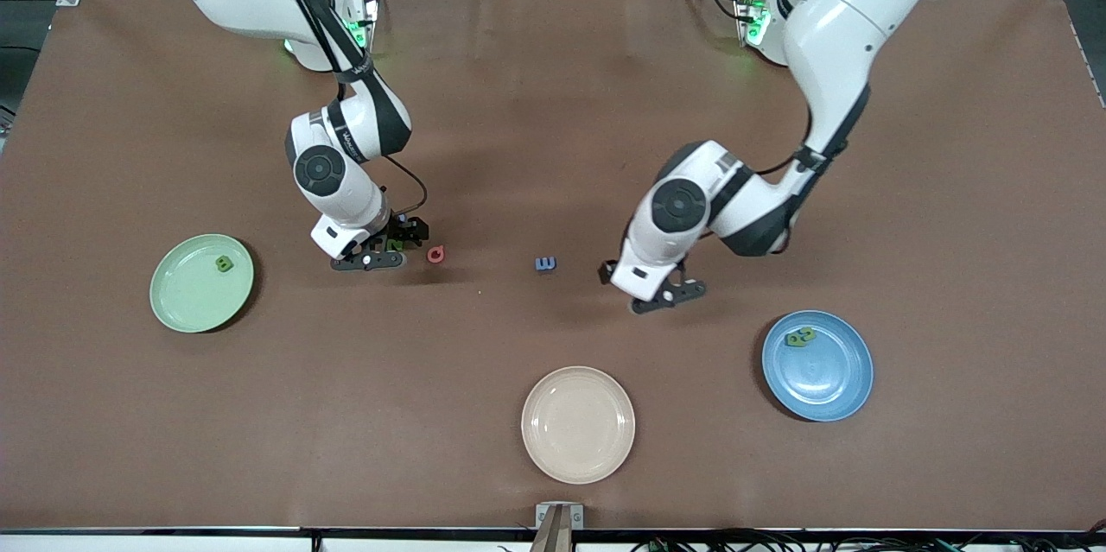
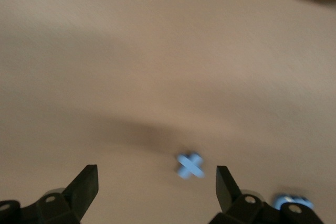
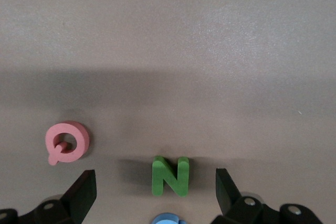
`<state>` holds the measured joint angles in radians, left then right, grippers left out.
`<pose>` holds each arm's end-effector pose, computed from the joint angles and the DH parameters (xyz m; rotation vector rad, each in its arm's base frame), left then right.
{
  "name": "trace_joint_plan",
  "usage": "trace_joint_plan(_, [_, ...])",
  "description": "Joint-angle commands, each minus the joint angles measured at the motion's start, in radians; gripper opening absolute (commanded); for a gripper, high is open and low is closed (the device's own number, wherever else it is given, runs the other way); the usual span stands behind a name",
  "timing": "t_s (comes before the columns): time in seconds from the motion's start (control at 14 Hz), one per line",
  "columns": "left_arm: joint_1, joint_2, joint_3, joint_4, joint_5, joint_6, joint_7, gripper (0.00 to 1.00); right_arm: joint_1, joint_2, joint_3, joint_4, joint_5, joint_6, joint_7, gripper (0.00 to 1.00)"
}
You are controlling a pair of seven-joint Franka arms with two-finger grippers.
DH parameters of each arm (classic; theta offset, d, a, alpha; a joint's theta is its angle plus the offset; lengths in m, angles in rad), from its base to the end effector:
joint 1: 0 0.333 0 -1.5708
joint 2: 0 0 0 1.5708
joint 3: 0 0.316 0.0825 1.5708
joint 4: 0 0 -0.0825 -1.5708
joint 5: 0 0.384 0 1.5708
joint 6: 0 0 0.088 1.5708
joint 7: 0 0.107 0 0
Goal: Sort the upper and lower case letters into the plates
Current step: 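Grasp the x with the left gripper while the right gripper grasps the N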
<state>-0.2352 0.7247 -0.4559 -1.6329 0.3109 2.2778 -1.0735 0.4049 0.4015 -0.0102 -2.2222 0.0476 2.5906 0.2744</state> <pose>0.5588 -0.4013 0.2272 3.0663 0.4322 -0.0660 0.5041 0.2089 0.1890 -3.1302 -0.1254 0.0592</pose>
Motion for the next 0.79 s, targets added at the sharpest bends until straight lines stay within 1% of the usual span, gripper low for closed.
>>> trace_joint_plan(0.0, [-0.033,0.028,0.011,-0.018,0.043,0.069,-0.052,0.87,0.000,-0.006,-0.005,-0.022,0.008,0.019,-0.037,1.00])
trace_joint_plan(0.07, [-0.042,0.042,0.011,-0.021,0.083,0.086,-0.065,0.82,0.000,-0.001,-0.005,-0.022,0.008,0.031,-0.040,1.00])
trace_joint_plan(0.29, [-0.050,0.065,0.011,-0.021,0.128,0.095,-0.103,0.76,-0.002,0.019,-0.005,-0.024,0.008,0.049,-0.040,0.99])
trace_joint_plan(0.36, [-0.052,0.068,0.011,-0.021,0.128,0.095,-0.106,0.73,-0.002,0.017,-0.005,-0.024,0.008,0.048,-0.040,0.92])
trace_joint_plan(0.5, [-0.052,0.076,0.011,-0.019,0.128,0.098,-0.106,0.68,-0.008,0.019,-0.005,-0.025,0.008,0.046,-0.040,0.72])
trace_joint_plan(0.57, [-0.052,0.079,0.011,-0.021,0.128,0.109,-0.106,0.63,-0.008,0.017,-0.005,-0.027,0.008,0.045,-0.040,0.65])
trace_joint_plan(0.64, [-0.052,0.084,0.011,-0.021,0.128,0.111,-0.108,0.54,-0.009,0.017,-0.005,-0.030,0.008,0.043,-0.040,0.57])
trace_joint_plan(0.72, [-0.050,0.085,0.011,-0.021,0.128,0.109,-0.108,0.40,-0.009,0.017,-0.005,-0.031,0.008,0.042,-0.041,0.51])
